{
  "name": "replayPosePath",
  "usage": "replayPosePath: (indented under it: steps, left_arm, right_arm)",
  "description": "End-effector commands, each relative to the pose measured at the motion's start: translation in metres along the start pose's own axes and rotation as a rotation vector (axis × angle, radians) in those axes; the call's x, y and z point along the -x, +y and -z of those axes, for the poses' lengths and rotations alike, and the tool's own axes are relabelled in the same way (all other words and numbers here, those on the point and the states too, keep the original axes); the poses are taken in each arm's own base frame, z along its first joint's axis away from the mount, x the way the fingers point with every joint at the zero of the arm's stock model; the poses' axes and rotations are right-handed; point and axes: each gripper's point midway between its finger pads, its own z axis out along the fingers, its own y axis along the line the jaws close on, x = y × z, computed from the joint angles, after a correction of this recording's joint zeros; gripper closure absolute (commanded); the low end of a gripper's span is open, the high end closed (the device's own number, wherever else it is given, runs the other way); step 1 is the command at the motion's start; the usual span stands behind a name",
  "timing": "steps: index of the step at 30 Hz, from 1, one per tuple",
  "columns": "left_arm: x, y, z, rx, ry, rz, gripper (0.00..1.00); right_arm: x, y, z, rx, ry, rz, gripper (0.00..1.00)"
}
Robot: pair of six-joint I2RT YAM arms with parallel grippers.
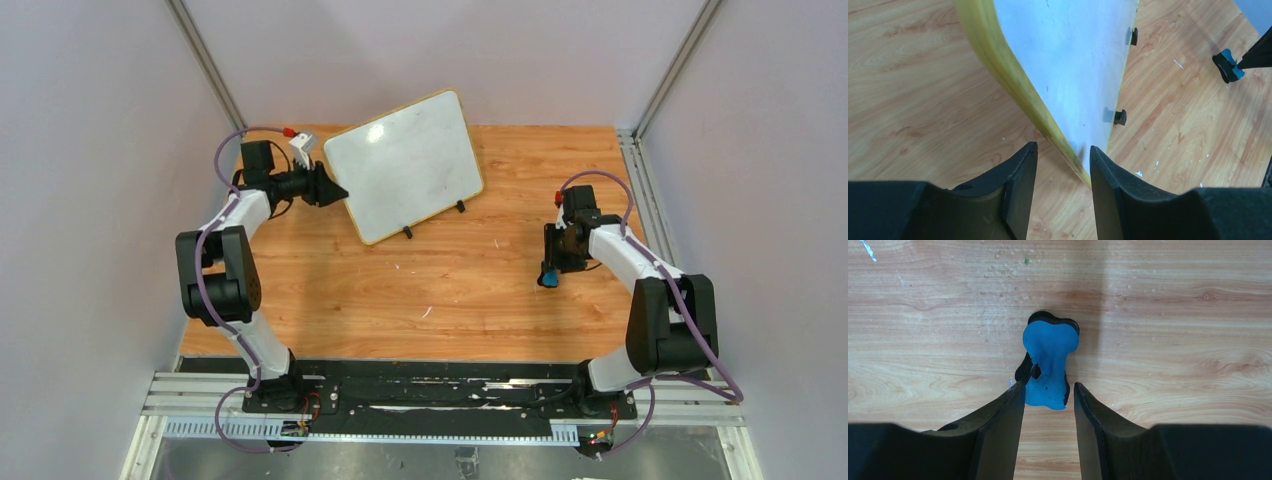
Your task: Erase the whiteboard
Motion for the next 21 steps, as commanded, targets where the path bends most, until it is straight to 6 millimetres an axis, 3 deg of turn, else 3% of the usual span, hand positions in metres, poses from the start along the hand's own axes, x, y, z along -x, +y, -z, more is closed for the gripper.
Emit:
replayPosePath:
  steps: [1, 10, 13, 21]
  left_arm:
    - [0.003, -0.017, 0.008, -0.026, -0.001, -0.039, 0.53]
    - [0.013, -0.046, 0.029, -0.035, -0.027, -0.085, 0.52]
    - [0.007, -0.050, 0.038, -0.003, -0.014, -0.087, 0.52]
    - [-0.006, -0.015, 0.074, 0.304, -0.095, -0.040, 0.47]
  right_arm:
    - [-0.002, -0.004, 0.002, -0.005, -0.003, -0.020, 0.58]
    - [-0.001, -0.004, 0.003, -0.003, -0.008, -0.020, 0.59]
    - [0.000, -0.005, 0.005, -0.015, -0.018, -0.023, 0.59]
    - [0.013, -0.022, 0.024, -0.113, -0.146, -0.061, 0.59]
